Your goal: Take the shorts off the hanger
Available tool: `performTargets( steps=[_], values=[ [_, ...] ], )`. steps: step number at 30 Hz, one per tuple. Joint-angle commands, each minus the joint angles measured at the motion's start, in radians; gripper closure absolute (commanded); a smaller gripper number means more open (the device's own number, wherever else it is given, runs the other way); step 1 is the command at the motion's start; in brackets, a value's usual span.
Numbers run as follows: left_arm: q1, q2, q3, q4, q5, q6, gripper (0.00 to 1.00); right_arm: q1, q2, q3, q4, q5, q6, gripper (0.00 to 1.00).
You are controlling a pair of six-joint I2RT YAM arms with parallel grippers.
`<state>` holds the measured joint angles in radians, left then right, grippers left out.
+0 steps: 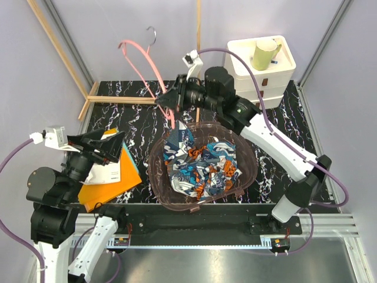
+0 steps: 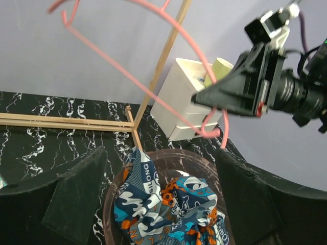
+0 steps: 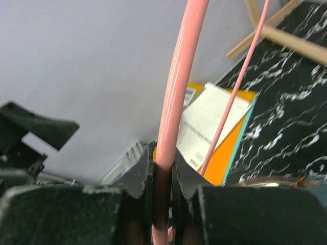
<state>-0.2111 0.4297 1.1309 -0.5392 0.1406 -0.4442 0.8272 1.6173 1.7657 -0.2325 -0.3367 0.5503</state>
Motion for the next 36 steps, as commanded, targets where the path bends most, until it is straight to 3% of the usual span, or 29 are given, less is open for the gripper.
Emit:
performTargets(
  steps=[1,16,36],
  values=[
    [0.003,-0.005,0.001,-0.013,-0.027,0.032,0.09,-0.045,0.062,0.184,0.062,0.048,-0.055,1.00],
    [0.001,0.015,0.007,-0.016,-0.016,0.048,0.06,-0.233,0.360,0.575,0.061,-0.087,0.118,1.00],
    [0.003,0.032,0.004,-0.011,0.010,0.032,0.06,-0.338,0.411,0.627,0.053,-0.157,0.195,1.00]
  ],
)
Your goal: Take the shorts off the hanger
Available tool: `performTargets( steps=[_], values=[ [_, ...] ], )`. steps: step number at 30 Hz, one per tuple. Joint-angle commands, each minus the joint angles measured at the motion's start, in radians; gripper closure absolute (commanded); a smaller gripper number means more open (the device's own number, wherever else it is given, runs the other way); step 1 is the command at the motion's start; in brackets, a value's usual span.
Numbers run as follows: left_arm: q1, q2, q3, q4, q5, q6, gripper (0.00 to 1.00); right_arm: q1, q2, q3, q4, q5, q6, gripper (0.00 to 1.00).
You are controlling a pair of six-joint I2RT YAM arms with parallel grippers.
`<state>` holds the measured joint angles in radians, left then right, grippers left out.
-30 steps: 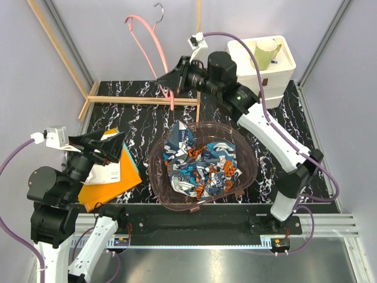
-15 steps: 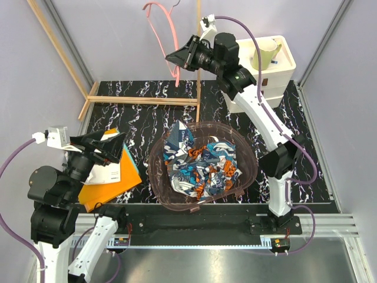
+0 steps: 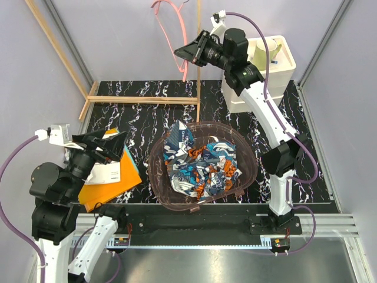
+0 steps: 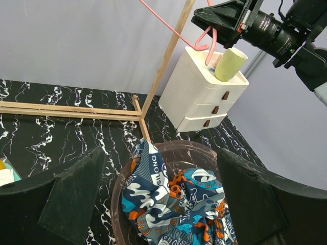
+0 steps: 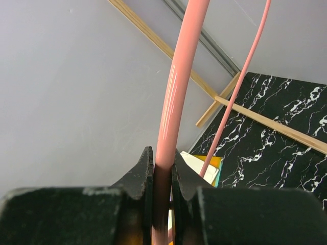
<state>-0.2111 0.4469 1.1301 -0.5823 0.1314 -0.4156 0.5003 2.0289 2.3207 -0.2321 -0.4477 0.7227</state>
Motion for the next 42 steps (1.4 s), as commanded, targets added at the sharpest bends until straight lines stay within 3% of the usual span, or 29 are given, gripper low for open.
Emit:
performTargets(
  steps=[1,16,19,23,30,42],
  values=[
    [0.001,0.015,0.007,0.030,0.020,0.003,0.06,-0.012,0.002,0.074,0.054,-0.049,0.027,1.00],
    [0.001,0.032,0.014,0.030,0.050,-0.011,0.06,-0.016,0.002,0.029,0.007,-0.059,0.066,1.00],
    [0.001,0.041,0.014,0.032,0.066,-0.017,0.05,-0.016,0.004,0.026,-0.050,-0.049,0.029,0.95],
    [0.001,0.053,0.010,0.032,0.091,-0.034,0.05,-0.016,0.008,0.034,-0.127,-0.036,-0.012,0.85],
    [0.001,0.098,0.004,0.044,0.161,-0.058,0.05,-0.016,0.025,0.109,-0.340,0.027,-0.106,0.44],
    [0.003,0.131,-0.052,0.101,0.235,-0.120,0.05,-0.014,-0.059,0.129,-0.607,0.168,-0.311,0.04]
  ],
)
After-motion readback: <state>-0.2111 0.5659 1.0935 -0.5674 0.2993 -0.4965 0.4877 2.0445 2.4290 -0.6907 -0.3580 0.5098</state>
